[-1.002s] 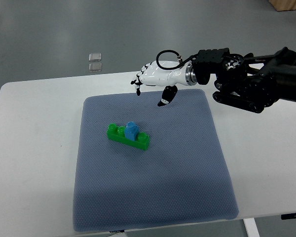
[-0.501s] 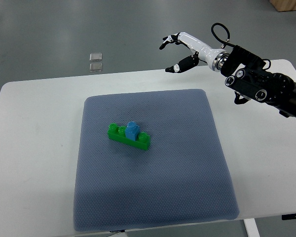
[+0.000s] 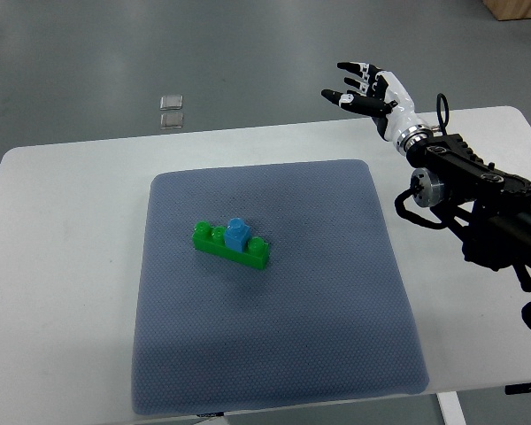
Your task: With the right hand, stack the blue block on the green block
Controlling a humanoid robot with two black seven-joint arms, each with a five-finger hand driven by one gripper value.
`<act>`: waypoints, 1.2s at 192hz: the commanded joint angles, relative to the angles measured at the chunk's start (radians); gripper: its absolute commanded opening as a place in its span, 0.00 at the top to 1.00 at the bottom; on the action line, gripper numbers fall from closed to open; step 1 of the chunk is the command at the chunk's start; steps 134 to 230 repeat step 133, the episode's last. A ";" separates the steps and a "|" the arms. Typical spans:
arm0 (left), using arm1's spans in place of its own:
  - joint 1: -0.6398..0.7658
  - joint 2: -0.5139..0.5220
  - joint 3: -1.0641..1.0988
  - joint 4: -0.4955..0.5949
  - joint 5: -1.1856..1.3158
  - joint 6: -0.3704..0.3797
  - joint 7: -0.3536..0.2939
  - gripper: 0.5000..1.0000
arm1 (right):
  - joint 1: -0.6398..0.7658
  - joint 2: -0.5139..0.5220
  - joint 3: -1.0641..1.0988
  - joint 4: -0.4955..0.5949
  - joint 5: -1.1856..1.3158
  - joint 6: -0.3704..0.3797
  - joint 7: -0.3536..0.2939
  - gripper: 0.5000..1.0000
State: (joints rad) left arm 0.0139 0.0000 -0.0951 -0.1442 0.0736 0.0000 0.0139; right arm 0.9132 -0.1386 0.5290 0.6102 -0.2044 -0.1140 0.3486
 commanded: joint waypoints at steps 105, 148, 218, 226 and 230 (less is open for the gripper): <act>0.000 0.000 0.000 0.000 0.000 0.000 0.001 0.00 | -0.042 0.053 0.140 0.000 0.106 -0.038 0.017 0.18; 0.000 0.000 0.000 0.000 0.000 0.000 0.001 0.00 | -0.042 0.051 0.141 0.000 0.106 -0.044 0.040 0.18; 0.000 0.000 0.000 0.000 0.000 0.000 0.001 0.00 | -0.042 0.051 0.141 0.000 0.106 -0.044 0.040 0.18; 0.000 0.000 0.000 0.000 0.000 0.000 0.001 0.00 | -0.042 0.051 0.141 0.000 0.106 -0.044 0.040 0.18; 0.000 0.000 0.000 0.000 0.000 0.000 0.001 0.00 | -0.042 0.051 0.141 0.000 0.106 -0.044 0.040 0.18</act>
